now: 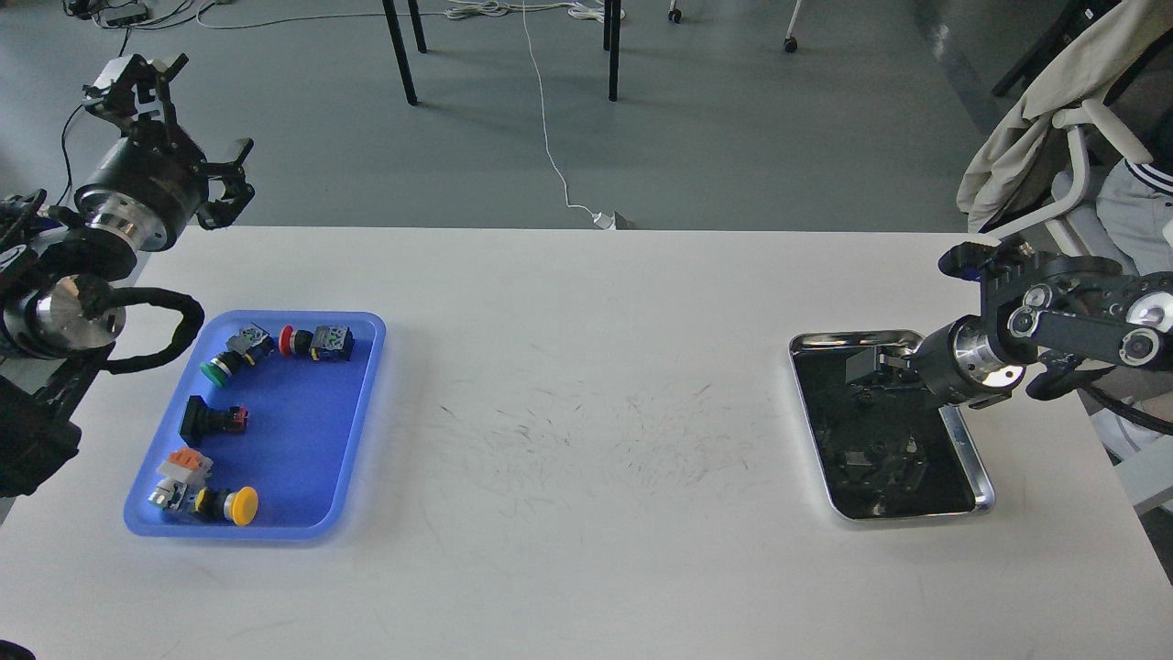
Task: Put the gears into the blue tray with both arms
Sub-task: 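Grasp the small black ring on the steel tray with the right gripper, then lift the black ring and carry it toward the table center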
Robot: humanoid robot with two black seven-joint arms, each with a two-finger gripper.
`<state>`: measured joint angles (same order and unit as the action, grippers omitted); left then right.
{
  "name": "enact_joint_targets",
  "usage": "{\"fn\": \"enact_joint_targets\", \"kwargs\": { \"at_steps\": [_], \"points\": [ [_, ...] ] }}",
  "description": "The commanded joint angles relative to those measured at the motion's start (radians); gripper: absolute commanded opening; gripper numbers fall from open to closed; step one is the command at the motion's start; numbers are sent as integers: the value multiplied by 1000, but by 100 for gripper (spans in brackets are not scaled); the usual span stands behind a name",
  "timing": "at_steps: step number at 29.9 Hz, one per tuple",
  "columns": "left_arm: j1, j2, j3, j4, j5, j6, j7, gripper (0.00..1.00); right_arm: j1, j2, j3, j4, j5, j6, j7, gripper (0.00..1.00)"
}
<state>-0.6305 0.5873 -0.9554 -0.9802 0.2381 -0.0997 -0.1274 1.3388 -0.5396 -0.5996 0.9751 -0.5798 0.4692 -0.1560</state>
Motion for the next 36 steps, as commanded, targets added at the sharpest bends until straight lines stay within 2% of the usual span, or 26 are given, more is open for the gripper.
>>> {"fn": "enact_joint_targets", "kwargs": {
  "at_steps": [1, 6, 11, 15, 20, 23, 24, 26, 28, 36],
  "points": [
    [0, 0, 0, 0, 0, 0, 0, 98, 2, 21, -12, -9, 0, 0, 1, 93],
    [-1, 0, 0, 0, 0, 0, 0, 98, -3, 41, -23, -22, -2, 0, 1, 90],
    [-1, 5, 0, 0, 0, 0, 0, 98, 2, 85, -62, -44, -2, 0, 7, 81],
    [-1, 8, 0, 0, 0, 0, 0, 98, 2, 89, -63, -47, -3, 2, 9, 67],
    [-1, 9, 0, 1, 0, 3, 0, 98, -1, 113, -65, -73, -40, 2, 9, 44],
    [-1, 11, 0, 1, 0, 3, 0, 98, -3, 115, -65, -79, -48, 2, 9, 38],
    [-1, 12, 0, 1, 0, 3, 0, 98, -3, 115, -65, -79, -49, 3, 10, 33],
    [0, 14, 0, 1, 0, 3, 0, 98, -4, 115, -65, -79, -49, 5, 10, 10],
    [-1, 17, 0, 1, 0, 3, 0, 98, -7, 115, -65, -79, -49, 6, 10, 2],
    [-1, 26, 0, 3, 0, 3, 0, 98, 39, 102, -65, -55, -43, 8, 10, 2]
  ]
}}
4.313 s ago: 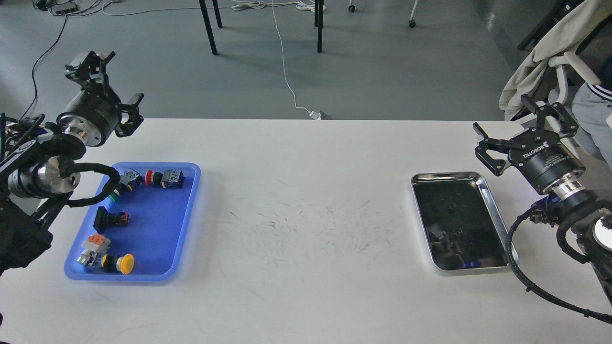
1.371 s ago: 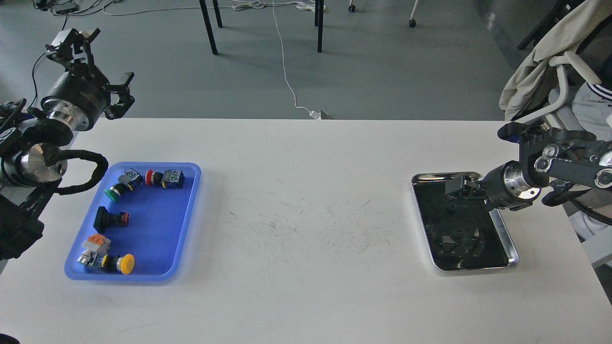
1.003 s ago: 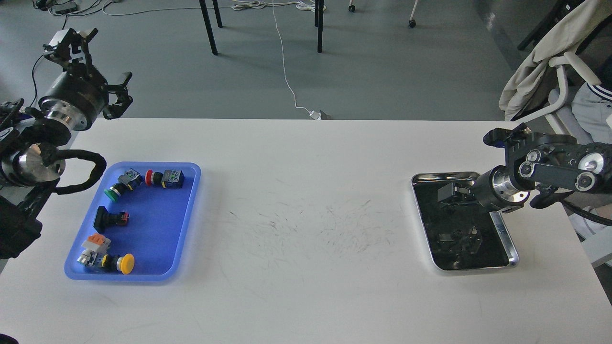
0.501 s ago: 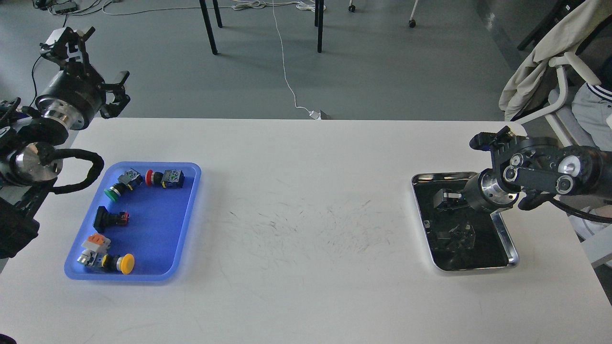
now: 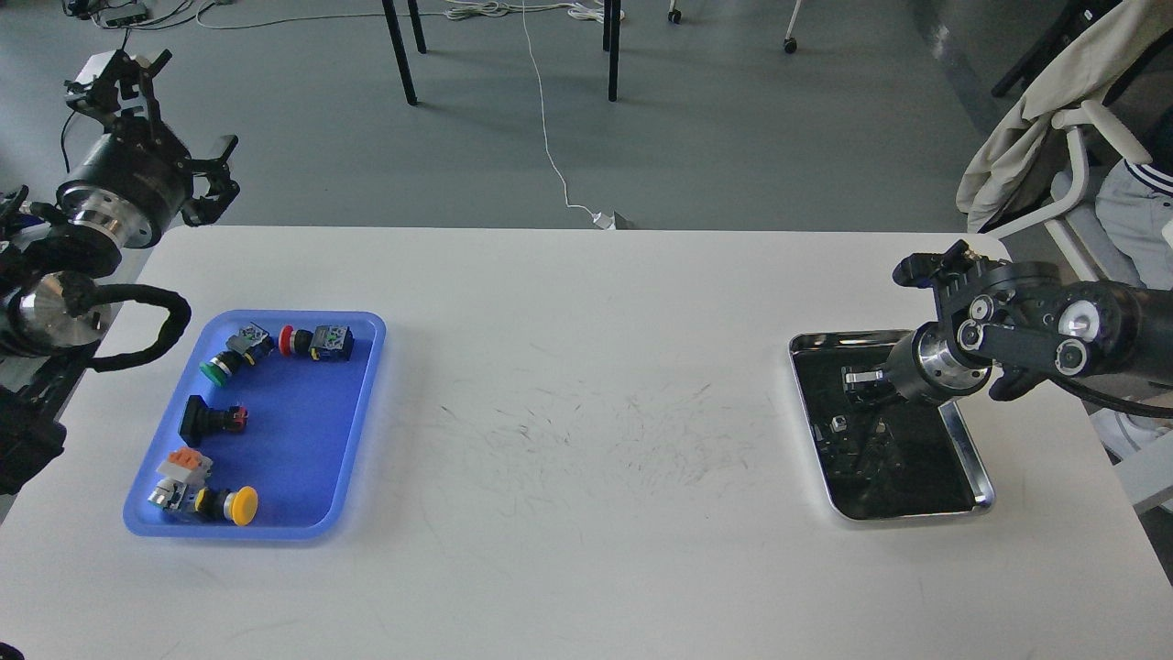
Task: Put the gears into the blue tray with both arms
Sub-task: 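Lift the black ring and carry it toward the table center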
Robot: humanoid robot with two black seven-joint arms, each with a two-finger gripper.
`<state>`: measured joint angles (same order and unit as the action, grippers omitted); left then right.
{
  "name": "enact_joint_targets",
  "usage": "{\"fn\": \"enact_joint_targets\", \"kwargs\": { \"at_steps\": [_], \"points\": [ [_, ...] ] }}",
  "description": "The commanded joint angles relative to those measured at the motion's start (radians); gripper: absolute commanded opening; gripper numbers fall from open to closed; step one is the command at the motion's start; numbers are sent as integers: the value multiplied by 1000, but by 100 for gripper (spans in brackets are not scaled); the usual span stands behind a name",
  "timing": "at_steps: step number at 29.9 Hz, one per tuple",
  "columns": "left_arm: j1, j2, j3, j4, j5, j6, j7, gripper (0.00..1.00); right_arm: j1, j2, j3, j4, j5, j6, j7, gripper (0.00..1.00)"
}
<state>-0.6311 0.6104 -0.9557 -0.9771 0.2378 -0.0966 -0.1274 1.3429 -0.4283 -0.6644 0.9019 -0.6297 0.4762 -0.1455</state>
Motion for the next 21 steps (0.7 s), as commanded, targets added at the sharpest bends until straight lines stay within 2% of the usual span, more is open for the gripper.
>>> {"fn": "enact_joint_targets", "kwargs": {
  "at_steps": [1, 6, 11, 15, 21],
  "points": [
    [-1, 8, 0, 0, 0, 0, 0, 98, 60, -13, 2, 38, 7, 1, 0, 2],
    [-1, 14, 0, 0, 0, 0, 0, 98, 203, -81, 9, 195, 24, -5, 1, 2],
    [-1, 14, 0, 0, 0, 0, 2, 98, 343, -61, 43, 285, 152, -33, 18, 2],
    [-1, 14, 0, 1, 0, 3, 2, 98, 367, 80, 135, 267, 332, -53, 115, 2],
    [-1, 34, 0, 0, 0, 3, 0, 98, 349, 402, 143, 131, 439, -99, 129, 2]
  ]
}}
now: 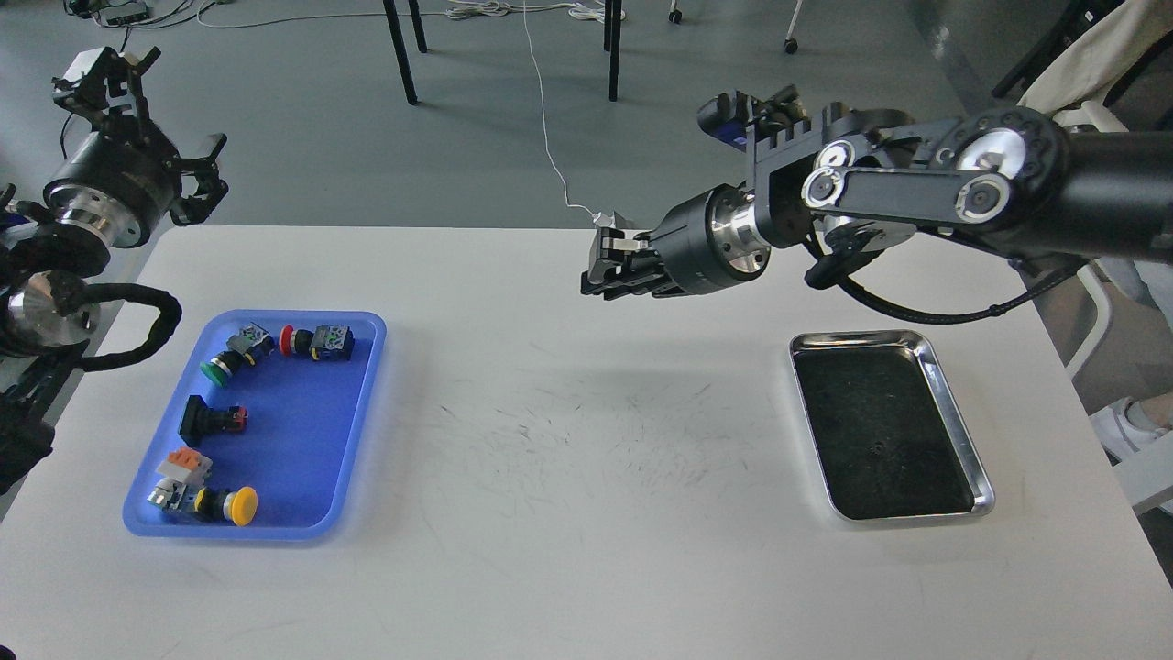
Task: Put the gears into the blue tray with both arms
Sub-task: 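Lift the black ring and carry it toward the table center, then lower the right gripper and release the ring between the trays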
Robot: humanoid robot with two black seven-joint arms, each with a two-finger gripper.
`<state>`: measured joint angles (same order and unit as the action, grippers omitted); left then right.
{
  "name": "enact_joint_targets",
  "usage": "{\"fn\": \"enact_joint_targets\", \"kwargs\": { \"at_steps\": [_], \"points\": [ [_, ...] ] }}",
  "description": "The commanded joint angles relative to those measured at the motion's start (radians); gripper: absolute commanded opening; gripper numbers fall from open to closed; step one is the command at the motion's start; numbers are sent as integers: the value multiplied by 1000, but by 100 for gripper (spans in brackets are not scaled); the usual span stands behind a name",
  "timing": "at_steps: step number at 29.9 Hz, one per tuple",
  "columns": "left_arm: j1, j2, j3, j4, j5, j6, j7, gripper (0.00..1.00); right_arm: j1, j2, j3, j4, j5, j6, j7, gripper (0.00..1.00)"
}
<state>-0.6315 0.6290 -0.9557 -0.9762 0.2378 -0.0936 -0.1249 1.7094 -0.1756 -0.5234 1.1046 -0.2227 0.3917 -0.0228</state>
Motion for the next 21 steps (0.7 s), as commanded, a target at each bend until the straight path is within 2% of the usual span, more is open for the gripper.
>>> {"fn": "enact_joint_targets", "kwargs": {
  "at_steps": [1, 7, 11, 16, 21],
  "points": [
    [1, 18, 0, 1, 0, 0, -2, 98, -34, 176, 3, -107, 45, -17, 7, 1],
    [-1, 28, -5, 4, -2, -2, -2, 98, -138, 176, 11, -212, 126, -65, 12, 2],
    [-1, 35, -1, 4, -5, -3, -2, 98, -174, 176, 20, -181, 126, -65, 69, 2],
    [1, 31, -1, 4, -5, -3, -4, 98, -232, 176, 20, -157, 160, -74, 70, 2],
    [1, 29, -1, 4, -5, -3, -4, 98, -292, 176, 19, -144, 149, -92, 40, 2]
  ]
}}
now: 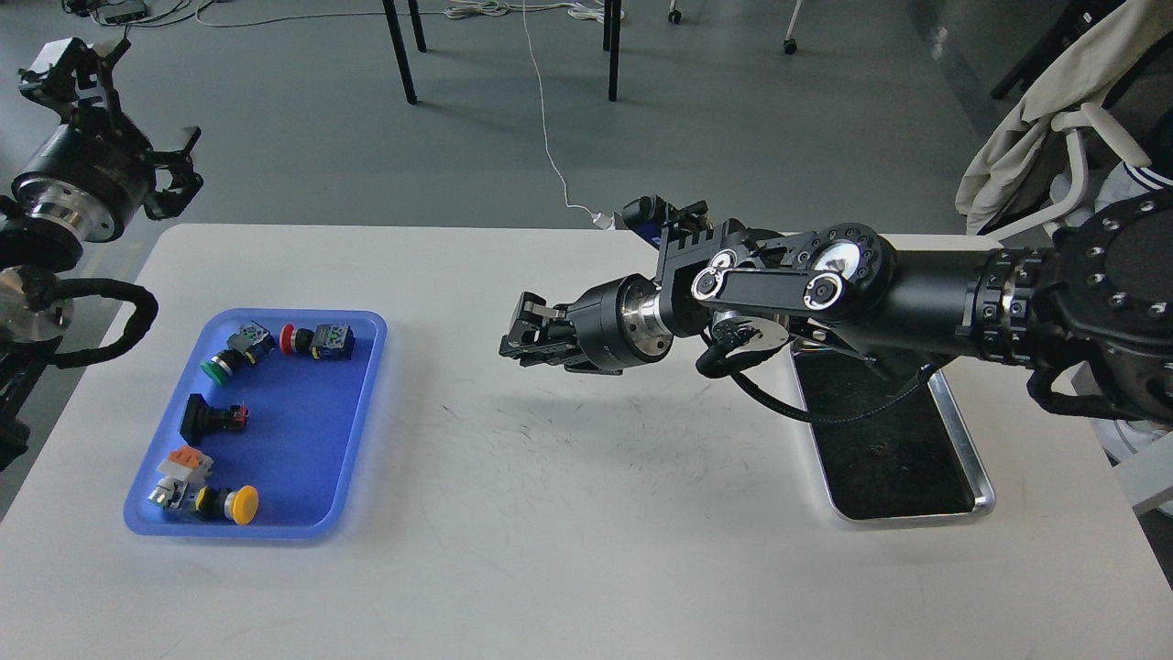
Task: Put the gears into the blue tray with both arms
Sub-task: 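Lower the right gripper and release the ring between the trays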
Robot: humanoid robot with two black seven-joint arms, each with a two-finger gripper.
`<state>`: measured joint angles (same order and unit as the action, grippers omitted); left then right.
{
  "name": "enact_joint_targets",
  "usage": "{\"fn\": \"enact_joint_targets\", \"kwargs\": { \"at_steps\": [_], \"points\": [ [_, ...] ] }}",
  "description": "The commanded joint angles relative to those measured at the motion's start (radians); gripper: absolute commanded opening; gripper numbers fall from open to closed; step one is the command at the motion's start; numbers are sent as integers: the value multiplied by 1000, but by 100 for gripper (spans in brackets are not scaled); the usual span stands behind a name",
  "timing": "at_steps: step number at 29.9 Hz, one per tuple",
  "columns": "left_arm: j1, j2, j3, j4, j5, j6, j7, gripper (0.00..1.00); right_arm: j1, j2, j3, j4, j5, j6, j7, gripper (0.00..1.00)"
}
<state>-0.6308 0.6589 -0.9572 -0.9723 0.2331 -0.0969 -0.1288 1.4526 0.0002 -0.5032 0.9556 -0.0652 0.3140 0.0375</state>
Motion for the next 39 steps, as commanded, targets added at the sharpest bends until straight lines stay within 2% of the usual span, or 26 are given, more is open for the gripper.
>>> {"fn": "enact_joint_targets", "kwargs": {
  "at_steps": [1, 9, 13, 16, 24, 25, 28, 30, 35, 39],
  "points": [
    [0, -1, -1, 0, -1, 0, 0, 98, -44, 0, -3, 5, -8, -22, -31, 3],
    [0, -2, -2, 0, -1, 0, 0, 98, -87, 0, -3, 3, -10, -47, -59, 5],
    [0, -2, 0, 0, -1, 2, 0, 98, -107, 0, -3, 3, -10, -47, -59, 12],
    [0, -4, 0, 0, -1, 2, 0, 98, -126, 0, -3, 5, -19, -47, -60, 22],
    [3, -5, 0, 0, -1, 3, 0, 98, -153, 0, -3, 15, -56, -47, -60, 31],
    [3, -5, 0, 0, -1, 3, 0, 98, -155, 0, -3, 15, -56, -47, -60, 37],
    [3, -10, 2, 0, 0, 5, 2, 98, -155, 0, -3, 17, -47, -47, -59, 79],
    [3, -10, 2, 0, 0, 6, 2, 98, -153, 0, -1, 17, -47, -47, -59, 90],
    [6, -10, 3, 0, 6, 6, 3, 98, -144, 0, 38, -4, -48, -42, -59, 97],
    [8, -1, 23, 0, 6, 6, 5, 98, -130, 0, 141, -50, -48, -35, -59, 97]
  ]
}}
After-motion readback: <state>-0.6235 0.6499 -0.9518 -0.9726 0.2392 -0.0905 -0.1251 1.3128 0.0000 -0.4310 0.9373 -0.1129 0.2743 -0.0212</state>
